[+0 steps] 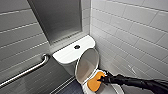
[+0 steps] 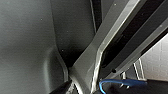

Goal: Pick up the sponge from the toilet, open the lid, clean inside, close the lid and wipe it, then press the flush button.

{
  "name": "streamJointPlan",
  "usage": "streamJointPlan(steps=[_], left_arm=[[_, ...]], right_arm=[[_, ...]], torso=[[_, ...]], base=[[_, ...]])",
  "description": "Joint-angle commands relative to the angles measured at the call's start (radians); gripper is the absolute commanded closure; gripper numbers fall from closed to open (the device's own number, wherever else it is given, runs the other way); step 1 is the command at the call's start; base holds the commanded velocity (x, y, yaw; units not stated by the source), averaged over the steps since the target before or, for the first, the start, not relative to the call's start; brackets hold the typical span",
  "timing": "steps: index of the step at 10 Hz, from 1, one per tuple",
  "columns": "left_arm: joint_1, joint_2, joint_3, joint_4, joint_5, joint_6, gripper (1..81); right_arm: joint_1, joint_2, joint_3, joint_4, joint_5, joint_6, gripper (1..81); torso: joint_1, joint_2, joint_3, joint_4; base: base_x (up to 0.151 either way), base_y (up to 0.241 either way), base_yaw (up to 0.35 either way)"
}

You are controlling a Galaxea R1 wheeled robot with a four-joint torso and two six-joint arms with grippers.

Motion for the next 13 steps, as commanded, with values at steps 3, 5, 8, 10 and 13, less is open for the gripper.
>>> streamJointPlan(steps=[3, 5, 8, 10, 13], left_arm=[[-0.002, -0.010, 0.026, 0.002, 0.068, 0.003, 1.0], [-0.002, -0.010, 0.026, 0.002, 0.066, 0.003, 1.0], [-0.002, -0.010, 0.026, 0.002, 0.068, 0.003, 1.0], [0.000, -0.011, 0.026, 0.004, 0.068, 0.003, 1.0], [0.000, -0.014, 0.030, 0.004, 0.068, 0.003, 1.0]], right_arm=[[0.077, 0.109, -0.048, 0.043, 0.003, 0.054, 81.1], [0.027, 0.092, 0.018, 0.040, 0.022, 0.143, 81.1], [-0.024, 0.061, 0.042, 0.039, 0.041, 0.153, 81.1], [-0.059, 0.038, 0.035, 0.036, 0.041, 0.153, 81.1], [-0.090, 0.007, 0.024, 0.002, 0.059, 0.153, 81.1]], torso=[[0.000, 0.000, 0.000, 0.000], [0.000, 0.000, 0.000, 0.000], [0.000, 0.000, 0.000, 0.000], [0.000, 0.000, 0.000, 0.000], [0.000, 0.000, 0.000, 0.000]], base=[[0.000, 0.000, 0.000], [0.000, 0.000, 0.000], [0.000, 0.000, 0.000], [0.000, 0.000, 0.000], [0.000, 0.000, 0.000]])
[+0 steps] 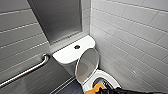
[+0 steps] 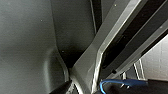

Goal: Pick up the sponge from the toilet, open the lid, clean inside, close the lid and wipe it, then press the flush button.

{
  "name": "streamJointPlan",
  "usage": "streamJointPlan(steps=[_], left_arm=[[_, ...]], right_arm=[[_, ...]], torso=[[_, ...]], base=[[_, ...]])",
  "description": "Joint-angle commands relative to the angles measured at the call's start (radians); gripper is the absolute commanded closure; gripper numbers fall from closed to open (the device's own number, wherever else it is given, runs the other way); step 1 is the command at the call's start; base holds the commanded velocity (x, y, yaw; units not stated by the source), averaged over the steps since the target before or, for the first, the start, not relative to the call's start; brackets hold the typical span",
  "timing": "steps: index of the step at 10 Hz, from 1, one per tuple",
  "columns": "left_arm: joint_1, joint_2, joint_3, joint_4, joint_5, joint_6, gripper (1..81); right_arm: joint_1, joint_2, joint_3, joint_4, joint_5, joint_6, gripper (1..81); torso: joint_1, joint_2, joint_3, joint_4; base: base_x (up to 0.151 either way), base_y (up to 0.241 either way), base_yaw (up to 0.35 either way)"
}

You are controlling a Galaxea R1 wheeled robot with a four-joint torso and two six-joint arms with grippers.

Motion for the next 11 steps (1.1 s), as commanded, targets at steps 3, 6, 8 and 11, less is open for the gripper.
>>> streamJointPlan(steps=[3, 6, 8, 11], left_arm=[[0.002, -0.014, 0.032, 0.004, 0.066, 0.003, 1.0], [0.002, -0.015, 0.032, 0.005, 0.065, 0.004, 1.0], [0.002, -0.015, 0.032, 0.005, 0.065, 0.006, 1.0], [0.003, -0.017, 0.033, 0.007, 0.063, 0.006, 1.0]], right_arm=[[0.000, -0.150, 0.127, -0.037, 0.041, 0.003, 81.1], [-0.080, -0.285, 0.236, -0.049, 0.100, 0.002, 81.1], [-0.130, -0.355, 0.265, -0.050, 0.132, 0.002, 81.1], [-0.198, -0.472, 0.293, -0.047, 0.201, 0.003, 81.1]], torso=[[0.000, 0.000, 0.000, 0.000], [0.000, 0.000, 0.000, 0.000], [0.000, 0.000, 0.000, 0.000], [0.000, 0.000, 0.000, 0.000]], base=[[0.000, 0.000, 0.000], [0.000, 0.000, 0.000], [0.000, 0.000, 0.000], [0.000, 0.000, 0.000]])
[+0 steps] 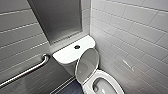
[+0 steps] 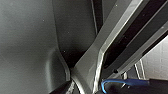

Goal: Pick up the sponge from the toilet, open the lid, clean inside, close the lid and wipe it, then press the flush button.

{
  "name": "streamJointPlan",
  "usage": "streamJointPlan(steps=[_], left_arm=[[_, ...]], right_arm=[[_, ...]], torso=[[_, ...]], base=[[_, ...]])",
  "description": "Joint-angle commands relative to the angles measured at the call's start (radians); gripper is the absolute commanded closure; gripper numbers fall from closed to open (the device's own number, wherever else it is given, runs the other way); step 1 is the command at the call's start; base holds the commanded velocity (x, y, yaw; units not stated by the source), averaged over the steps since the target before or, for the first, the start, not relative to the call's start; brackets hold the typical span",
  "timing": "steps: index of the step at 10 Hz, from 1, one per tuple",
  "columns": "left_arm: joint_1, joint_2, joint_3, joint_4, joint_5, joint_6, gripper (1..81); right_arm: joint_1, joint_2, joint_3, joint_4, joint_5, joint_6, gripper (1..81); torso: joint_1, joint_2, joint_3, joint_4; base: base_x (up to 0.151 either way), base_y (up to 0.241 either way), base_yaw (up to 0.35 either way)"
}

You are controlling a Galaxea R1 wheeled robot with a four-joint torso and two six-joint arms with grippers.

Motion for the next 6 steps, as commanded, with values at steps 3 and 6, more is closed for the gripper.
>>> streamJointPlan(steps=[3, 6], left_arm=[[0.004, -0.014, 0.035, 0.007, 0.065, 0.005, 1.0], [0.004, -0.014, 0.035, 0.007, 0.065, 0.005, 1.0]], right_arm=[[-0.049, -0.136, 0.040, -0.015, 0.078, 0.000, 81.1], [0.015, -0.177, 0.145, -0.022, 0.049, -0.003, 81.1]], torso=[[0.000, 0.000, 0.000, 0.000], [0.000, 0.000, 0.000, 0.000]], base=[[0.000, 0.000, 0.000], [0.000, 0.000, 0.000]])
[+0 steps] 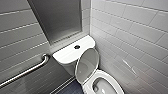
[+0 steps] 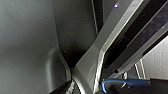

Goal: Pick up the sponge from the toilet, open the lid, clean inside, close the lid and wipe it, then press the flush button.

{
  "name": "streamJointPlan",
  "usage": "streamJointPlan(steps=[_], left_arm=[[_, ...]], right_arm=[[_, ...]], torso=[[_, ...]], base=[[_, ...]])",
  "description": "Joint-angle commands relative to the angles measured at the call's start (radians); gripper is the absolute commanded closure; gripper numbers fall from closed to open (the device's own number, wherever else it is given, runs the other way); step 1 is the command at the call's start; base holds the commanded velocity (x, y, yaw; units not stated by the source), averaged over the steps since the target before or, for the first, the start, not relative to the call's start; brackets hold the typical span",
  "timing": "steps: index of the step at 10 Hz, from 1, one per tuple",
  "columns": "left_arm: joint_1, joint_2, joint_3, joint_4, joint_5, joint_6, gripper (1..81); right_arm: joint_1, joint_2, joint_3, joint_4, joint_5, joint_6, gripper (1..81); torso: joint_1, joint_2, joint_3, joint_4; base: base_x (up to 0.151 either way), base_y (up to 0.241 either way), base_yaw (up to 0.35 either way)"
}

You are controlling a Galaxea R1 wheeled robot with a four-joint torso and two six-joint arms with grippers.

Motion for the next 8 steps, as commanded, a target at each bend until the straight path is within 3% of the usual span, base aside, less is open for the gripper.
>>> streamJointPlan(steps=[1, 4, 8], left_arm=[[0.004, -0.013, 0.034, 0.007, 0.065, 0.005, 1.0], [0.004, -0.013, 0.036, 0.007, 0.065, 0.005, 1.0], [0.004, -0.013, 0.036, 0.006, 0.065, 0.005, 1.0]], right_arm=[[0.178, -0.058, 0.135, -0.027, -0.115, -0.002, 81.1], [0.344, 0.010, 0.184, -0.033, -0.350, 0.001, 81.1], [0.460, 0.254, 0.064, -0.035, -0.491, 0.001, 81.1]], torso=[[0.000, 0.000, 0.000, 0.000], [0.000, 0.000, 0.000, 0.000], [0.000, 0.000, 0.000, 0.000]], base=[[0.000, 0.000, 0.000], [0.000, 0.000, 0.000], [0.000, 0.000, 0.000]])
